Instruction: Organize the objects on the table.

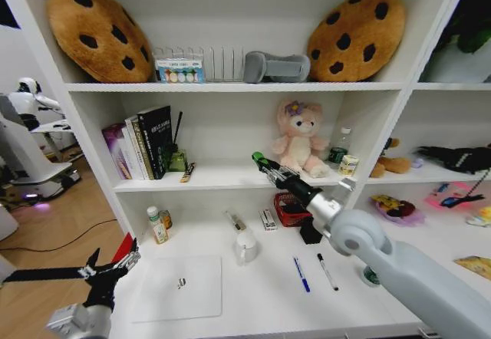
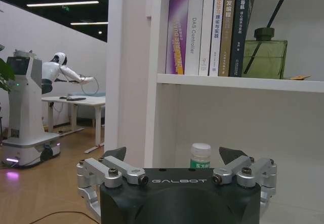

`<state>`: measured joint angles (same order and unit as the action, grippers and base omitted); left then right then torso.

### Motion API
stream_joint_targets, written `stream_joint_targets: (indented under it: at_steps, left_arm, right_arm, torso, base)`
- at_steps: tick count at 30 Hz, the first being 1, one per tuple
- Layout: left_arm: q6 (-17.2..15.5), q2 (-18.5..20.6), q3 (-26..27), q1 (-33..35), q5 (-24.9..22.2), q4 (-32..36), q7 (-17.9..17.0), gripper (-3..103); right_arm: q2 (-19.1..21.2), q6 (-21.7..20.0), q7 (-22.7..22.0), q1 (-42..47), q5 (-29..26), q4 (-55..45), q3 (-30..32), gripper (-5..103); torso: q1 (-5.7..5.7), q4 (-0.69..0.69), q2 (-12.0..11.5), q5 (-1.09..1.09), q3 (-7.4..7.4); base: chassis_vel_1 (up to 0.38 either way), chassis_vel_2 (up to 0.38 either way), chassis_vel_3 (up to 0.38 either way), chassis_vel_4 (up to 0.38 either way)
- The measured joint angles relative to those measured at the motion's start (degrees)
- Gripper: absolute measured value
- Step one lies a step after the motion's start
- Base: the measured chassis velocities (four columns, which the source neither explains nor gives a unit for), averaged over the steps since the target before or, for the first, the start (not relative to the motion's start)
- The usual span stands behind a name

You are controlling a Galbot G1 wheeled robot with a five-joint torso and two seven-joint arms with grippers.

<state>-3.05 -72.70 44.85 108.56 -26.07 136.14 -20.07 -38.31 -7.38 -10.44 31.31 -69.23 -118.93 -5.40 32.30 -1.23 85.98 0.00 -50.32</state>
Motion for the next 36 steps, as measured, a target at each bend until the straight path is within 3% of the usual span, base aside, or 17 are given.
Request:
stream_joint_targets:
  at_steps: [12, 26, 28, 34, 36]
  left_arm:
    - [-0.02, -0.82, -0.13, -0.11, 0.21, -0.16, -0.09, 100]
    - [0.23, -0.04, -0.33, -1.27, -0.2, -1.69, 0.0, 100]
    - [0.23, 0.4, -0.09, -1.39, -0.54, -1.69, -0.01, 100]
    - [0.23, 0.48, 0.13, -1.38, -0.78, -1.71, -0.01, 100]
    - [0.22, 0.18, 0.11, -1.33, -0.76, -1.85, -0.01, 100]
  right_arm:
    - [-8.28, -0.49, -1.0, -15.41, 1.1, 15.74, -16.14, 33]
    - [-12.09, -1.8, -3.97, -18.75, 0.18, 20.64, -21.17, 31]
    - [-12.3, -2.24, -4.53, -18.49, 0.23, 20.48, -21.01, 42]
    - [-12.51, -2.44, -5.54, -18.29, 0.44, 20.37, -20.65, 58]
    - [-12.48, -2.48, -6.13, -18.25, 0.39, 19.8, -20.22, 70]
  torso:
    - [0.01, 0.02, 0.0, -0.01, 0.0]
    - [0.0, 0.0, 0.01, 0.0, 0.01]
    - [0.0, 0.0, 0.01, 0.0, 0.01]
    - [0.0, 0.0, 0.01, 0.0, 0.01]
    - [0.0, 0.0, 0.01, 0.0, 0.01]
  base:
    - [0.0, 0.0, 0.0, 0.0]
    - [0.0, 0.0, 0.0, 0.0]
    - [0.0, 0.0, 0.0, 0.0]
    - [0.0, 0.0, 0.0, 0.0]
    - [0.0, 0.0, 0.0, 0.0]
